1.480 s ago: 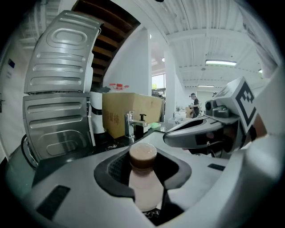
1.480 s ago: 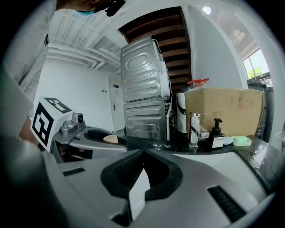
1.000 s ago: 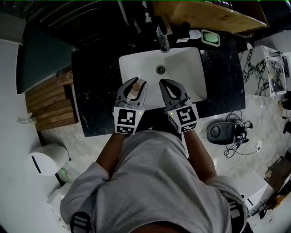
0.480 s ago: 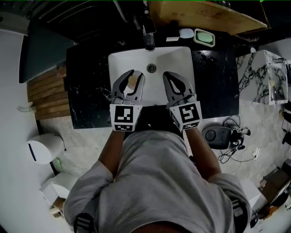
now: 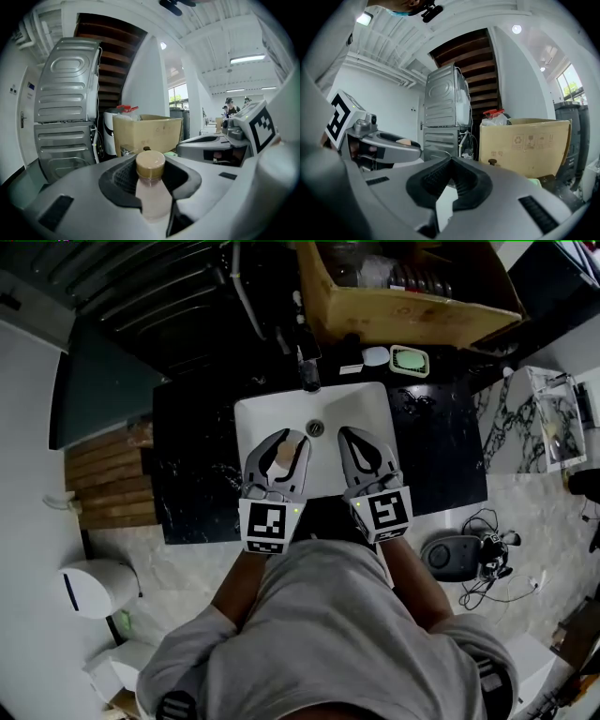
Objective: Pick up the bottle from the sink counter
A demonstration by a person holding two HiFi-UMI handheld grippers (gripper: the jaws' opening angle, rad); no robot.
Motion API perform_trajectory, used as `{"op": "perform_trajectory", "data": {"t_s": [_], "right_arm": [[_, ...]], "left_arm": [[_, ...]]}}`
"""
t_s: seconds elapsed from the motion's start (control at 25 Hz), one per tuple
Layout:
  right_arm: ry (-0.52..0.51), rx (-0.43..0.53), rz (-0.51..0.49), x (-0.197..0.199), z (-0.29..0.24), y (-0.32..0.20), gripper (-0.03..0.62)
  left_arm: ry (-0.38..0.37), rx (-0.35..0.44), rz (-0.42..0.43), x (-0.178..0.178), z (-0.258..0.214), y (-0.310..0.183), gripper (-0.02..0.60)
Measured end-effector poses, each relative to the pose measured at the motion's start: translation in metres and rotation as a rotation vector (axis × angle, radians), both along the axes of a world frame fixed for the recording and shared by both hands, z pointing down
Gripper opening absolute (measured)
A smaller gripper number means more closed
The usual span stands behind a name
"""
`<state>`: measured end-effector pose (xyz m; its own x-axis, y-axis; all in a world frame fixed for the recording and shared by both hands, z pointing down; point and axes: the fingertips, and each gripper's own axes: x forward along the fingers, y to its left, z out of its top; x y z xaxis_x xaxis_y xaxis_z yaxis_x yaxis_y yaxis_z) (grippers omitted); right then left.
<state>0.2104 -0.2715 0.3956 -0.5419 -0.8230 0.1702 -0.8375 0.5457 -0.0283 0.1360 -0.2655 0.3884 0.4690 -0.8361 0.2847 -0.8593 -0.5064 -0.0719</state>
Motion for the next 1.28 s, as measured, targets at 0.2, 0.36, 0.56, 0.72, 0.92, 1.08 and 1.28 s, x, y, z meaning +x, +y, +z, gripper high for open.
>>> {"op": "perform_trajectory", "data": {"t_s": [0.2,0.36,0.56,0.72,0.92,1.08,1.28], "right_arm": [[0.012,0.017,0.037,-0.003,-0.009,0.003,0.009],[0.029,0.010,0.046,-0.006,-0.006,0.004,0.009],[0.027,0.026,0.056,-0.009,-0.013,0.005,0.009],[0.045,0.013,0.040,-0.013,-0.011,0.005,0.009],[0.047,0.002,0.032,-0.017,-0.008,0.007,0.009],[0.049,0.007,0.032,-0.019,-0.008,0.008,0.009],[0.050,0.014,0.022,-0.021,-0.010,0.011,0.009]], "left_arm": [[-0.004,0.012,0.043,-0.001,-0.007,0.002,0.127],[-0.001,0.021,0.051,-0.005,-0.010,0.000,0.127],[0.002,0.015,0.047,-0.011,-0.009,0.000,0.127],[0.004,0.007,0.043,-0.014,-0.006,0.000,0.127],[0.008,0.008,0.042,-0.014,-0.004,0.004,0.127],[0.009,0.005,0.031,-0.019,-0.003,0.006,0.127],[0.008,0.014,0.027,-0.021,-0.005,0.007,0.127]]}}
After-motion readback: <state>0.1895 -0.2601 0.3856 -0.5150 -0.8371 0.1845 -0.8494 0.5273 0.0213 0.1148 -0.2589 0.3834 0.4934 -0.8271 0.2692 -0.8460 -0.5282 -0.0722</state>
